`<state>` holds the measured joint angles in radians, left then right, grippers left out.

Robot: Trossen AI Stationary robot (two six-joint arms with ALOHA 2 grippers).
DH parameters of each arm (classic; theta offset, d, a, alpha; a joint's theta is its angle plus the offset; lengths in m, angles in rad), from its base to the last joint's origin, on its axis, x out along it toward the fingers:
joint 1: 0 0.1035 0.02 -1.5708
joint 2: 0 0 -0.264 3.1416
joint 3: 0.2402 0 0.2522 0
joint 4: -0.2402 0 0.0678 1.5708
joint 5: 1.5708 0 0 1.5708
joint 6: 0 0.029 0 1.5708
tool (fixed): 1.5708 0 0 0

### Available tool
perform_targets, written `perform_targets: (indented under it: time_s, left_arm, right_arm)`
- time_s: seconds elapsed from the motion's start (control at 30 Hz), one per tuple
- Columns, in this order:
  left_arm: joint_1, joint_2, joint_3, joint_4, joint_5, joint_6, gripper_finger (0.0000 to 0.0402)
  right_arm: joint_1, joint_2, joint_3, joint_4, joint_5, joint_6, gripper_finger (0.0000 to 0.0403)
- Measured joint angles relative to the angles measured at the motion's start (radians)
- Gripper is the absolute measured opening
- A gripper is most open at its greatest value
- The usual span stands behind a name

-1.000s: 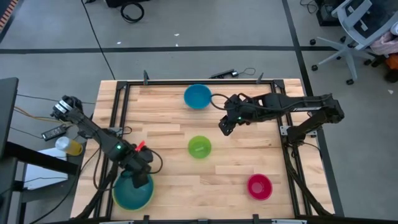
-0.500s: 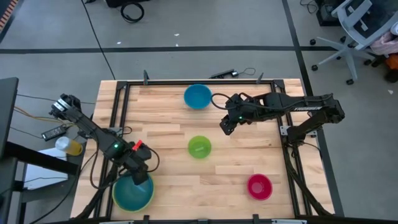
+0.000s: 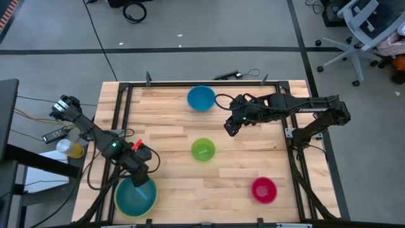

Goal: Nest bowls inside each other
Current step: Stack the blue bowl on top of the light blue bowl

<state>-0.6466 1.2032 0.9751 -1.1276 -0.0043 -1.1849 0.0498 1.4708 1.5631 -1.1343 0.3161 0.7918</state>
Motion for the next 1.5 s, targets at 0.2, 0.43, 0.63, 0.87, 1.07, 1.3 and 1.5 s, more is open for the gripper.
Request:
perform_targets:
  time_s: [0.2,0.43,0.63,0.87,1.07,1.3,1.5]
  left_arm:
    - [-0.014,0.025,-0.086,0.12,0.002,-0.009,0.0142]
    - [-0.01,0.041,-0.104,0.147,0.006,-0.012,0.0142]
    - [0.048,0.038,-0.056,0.094,-0.007,0.008,0.0142]
    - [0.17,0.039,-0.002,0.093,-0.061,0.028,0.0142]
    - [0.272,0.039,0.082,0.091,-0.136,0.11,0.0142]
    - [0.367,0.038,0.208,0.092,-0.236,0.239,0.0142]
    - [0.434,0.038,0.251,0.099,-0.276,0.291,0.0142]
  right_arm:
    - [0.009,0.0,0.0,-0.028,0.003,0.013,0.0236]
    - [0.023,0.0,0.0,-0.041,0.004,0.017,0.0236]
    - [0.019,0.0,0.0,-0.037,0.005,0.02,0.0236]
    - [0.016,0.0,-0.019,-0.023,0.062,0.123,0.0236]
    - [-0.071,0.001,-0.174,0.148,0.036,0.191,0.0232]
    - [-0.257,0.016,-0.353,0.471,-0.072,0.212,0.0216]
    - [-0.383,0.151,-0.351,0.589,-0.14,0.204,0.0213]
